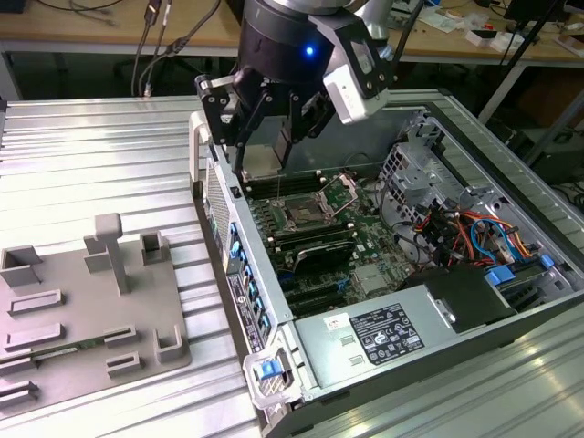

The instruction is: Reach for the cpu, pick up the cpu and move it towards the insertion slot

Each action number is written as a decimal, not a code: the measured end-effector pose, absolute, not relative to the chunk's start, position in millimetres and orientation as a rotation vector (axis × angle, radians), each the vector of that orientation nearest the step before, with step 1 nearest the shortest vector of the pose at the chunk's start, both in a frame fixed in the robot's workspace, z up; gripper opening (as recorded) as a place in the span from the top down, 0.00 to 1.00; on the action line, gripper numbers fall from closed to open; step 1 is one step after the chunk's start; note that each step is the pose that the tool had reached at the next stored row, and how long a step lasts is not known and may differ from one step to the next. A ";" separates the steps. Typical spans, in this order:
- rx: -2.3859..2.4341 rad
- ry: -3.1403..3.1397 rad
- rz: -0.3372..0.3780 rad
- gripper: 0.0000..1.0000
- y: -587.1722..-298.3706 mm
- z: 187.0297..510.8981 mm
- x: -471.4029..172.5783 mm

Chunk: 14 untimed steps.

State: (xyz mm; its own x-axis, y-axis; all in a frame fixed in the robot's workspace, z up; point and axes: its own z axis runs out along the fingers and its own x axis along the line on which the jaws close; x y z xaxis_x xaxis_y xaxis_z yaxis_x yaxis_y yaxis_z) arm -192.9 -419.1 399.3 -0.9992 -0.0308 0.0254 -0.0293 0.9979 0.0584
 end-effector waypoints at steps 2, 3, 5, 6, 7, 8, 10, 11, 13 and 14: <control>0.047 -3.114 -0.090 0.45 -413.6 399.2 -191.3; 0.047 -3.113 -0.090 0.45 -410.2 399.2 -189.9; 0.047 -3.114 -0.091 0.45 -405.2 399.0 -188.0; 0.047 -3.114 -0.090 0.45 -403.0 399.0 -187.2; 0.047 -3.114 -0.090 0.45 -401.5 399.0 -186.6; 0.047 -3.114 -0.090 0.45 -399.6 398.9 -185.8; 0.047 -3.114 -0.091 0.45 -394.1 398.8 -183.3; 0.047 -3.114 -0.090 0.45 -392.6 398.8 -182.5; 0.047 -3.113 -0.090 0.45 -387.8 398.7 -178.4; 0.047 -3.114 -0.091 0.45 -385.1 398.6 -174.8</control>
State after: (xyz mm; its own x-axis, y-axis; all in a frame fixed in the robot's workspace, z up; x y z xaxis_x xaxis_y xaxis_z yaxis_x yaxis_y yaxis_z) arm -174.8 -385.1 398.6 -0.9992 -0.0308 0.0255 -0.0293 0.9979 0.0585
